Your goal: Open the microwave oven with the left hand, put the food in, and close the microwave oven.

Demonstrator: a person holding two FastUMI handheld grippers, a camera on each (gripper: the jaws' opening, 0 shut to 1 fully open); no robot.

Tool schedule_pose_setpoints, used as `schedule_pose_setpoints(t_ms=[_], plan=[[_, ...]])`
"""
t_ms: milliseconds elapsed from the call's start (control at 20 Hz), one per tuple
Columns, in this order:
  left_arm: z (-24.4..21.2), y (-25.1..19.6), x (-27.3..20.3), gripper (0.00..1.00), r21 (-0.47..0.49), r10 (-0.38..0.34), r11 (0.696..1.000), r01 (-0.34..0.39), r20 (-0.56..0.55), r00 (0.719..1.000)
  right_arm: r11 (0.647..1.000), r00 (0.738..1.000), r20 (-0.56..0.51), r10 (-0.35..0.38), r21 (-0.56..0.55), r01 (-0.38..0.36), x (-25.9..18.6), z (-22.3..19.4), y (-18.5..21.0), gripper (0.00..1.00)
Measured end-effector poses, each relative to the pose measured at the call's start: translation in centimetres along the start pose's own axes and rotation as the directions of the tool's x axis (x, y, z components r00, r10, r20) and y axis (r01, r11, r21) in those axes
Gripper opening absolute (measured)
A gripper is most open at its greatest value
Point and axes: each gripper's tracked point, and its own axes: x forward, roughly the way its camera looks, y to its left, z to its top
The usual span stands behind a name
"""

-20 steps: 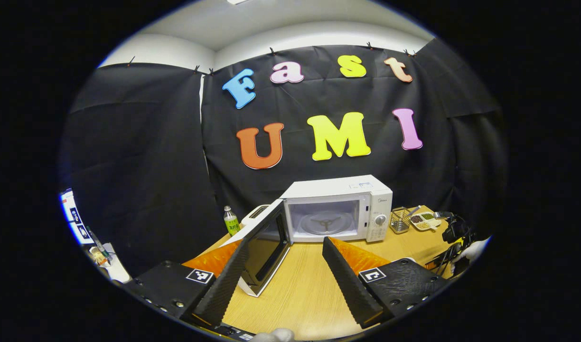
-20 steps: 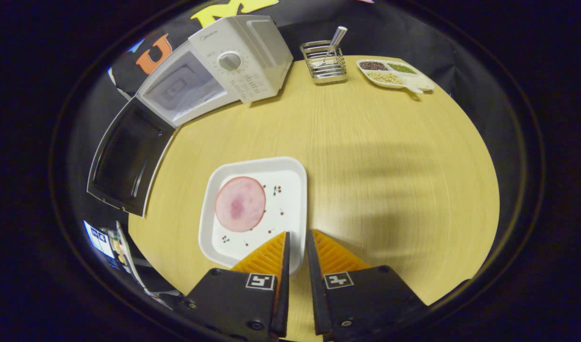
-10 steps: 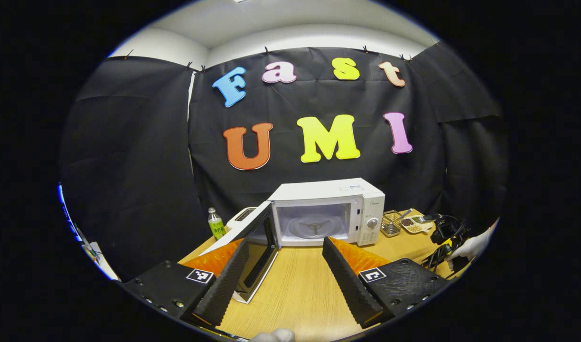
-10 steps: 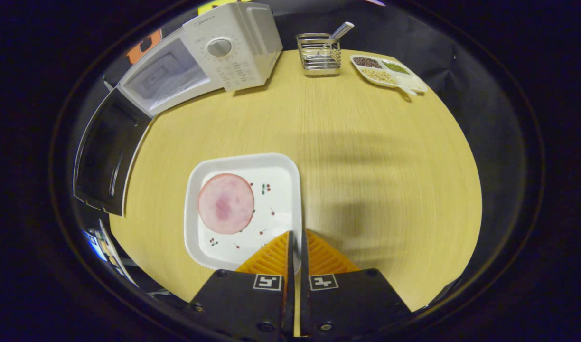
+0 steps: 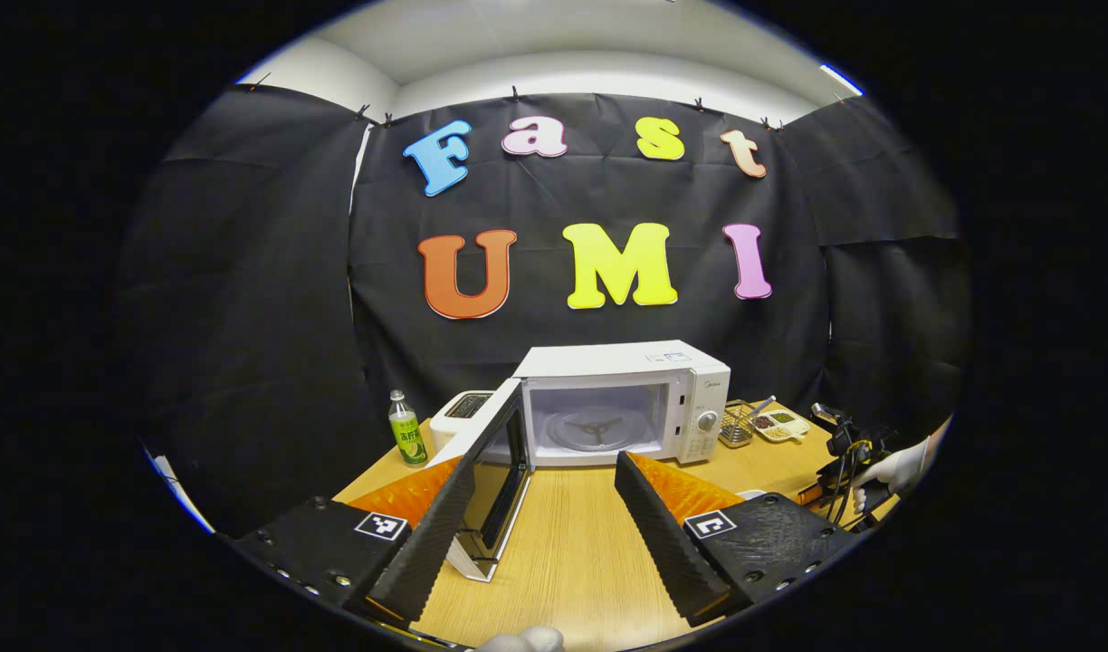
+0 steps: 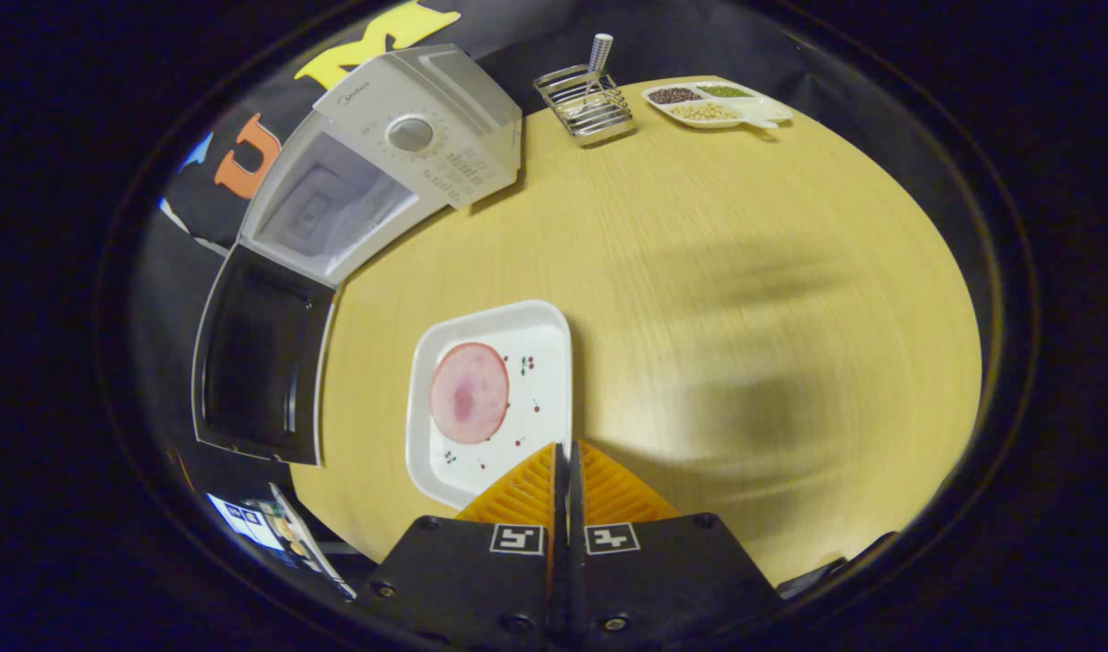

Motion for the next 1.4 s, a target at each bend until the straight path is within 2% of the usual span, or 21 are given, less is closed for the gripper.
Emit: schedule_pose_setpoints(t_ms=[200,350,450,600,750,1000,1100,1150,1350,1400], plan=[[0.6,1.0,-0.2,0.95,0.034,-0.022,0.999,0.023,-0.019,1.000,0.993,0.992,0.074,0.101,0.052,-0.105,0.6,-0.3,3.6,0.04],[1.5,0.8,-0.2,0.95,0.059,-0.047,0.997,0.048,-0.021,0.999,0.969,0.975,0.131,0.179,0.149,-0.198,1.2,0.0,6.7,0.04],[2.2,0.5,-0.2,0.95,0.067,-0.054,0.996,0.055,-0.019,0.998,0.957,0.964,0.168,0.208,0.168,-0.236,1.6,0.7,8.6,0.04],[3.5,0.6,-0.3,0.95,0.076,-0.019,0.997,0.019,0.005,1.000,0.947,0.945,0.232,0.230,0.169,-0.272,1.8,2.8,12.0,0.03],[4.0,0.0,0.1,0.95,0.064,-0.029,0.998,0.029,0.002,1.000,0.921,0.913,0.302,0.275,0.189,-0.340,1.9,5.4,16.3,0.04],[4.5,0.0,1.2,0.95,0.083,-0.016,0.996,0.017,-0.014,1.000,0.905,0.885,0.409,0.223,0.251,-0.344,4.3,10.2,20.2,0.04],[4.6,-0.2,1.5,0.95,0.088,-0.023,0.996,0.024,-0.018,1.000,0.879,0.871,0.450,0.196,0.314,-0.360,5.6,11.7,21.3,0.00],[4.4,-0.2,1.8,0.95,0.090,-0.023,0.996,0.025,-0.025,0.999,0.870,0.863,0.467,0.192,0.327,-0.370,6.1,12.3,22.0,0.03],[3.3,0.4,2.5,0.95,0.083,-0.020,0.996,0.026,-0.065,0.998,0.852,0.844,0.528,0.094,0.396,-0.342,8.5,14.0,23.9,0.04],[3.0,0.5,2.7,0.95,0.082,-0.020,0.996,0.026,-0.076,0.997,0.843,0.843,0.532,0.080,0.416,-0.342,9.3,14.3,24.4,0.00]])
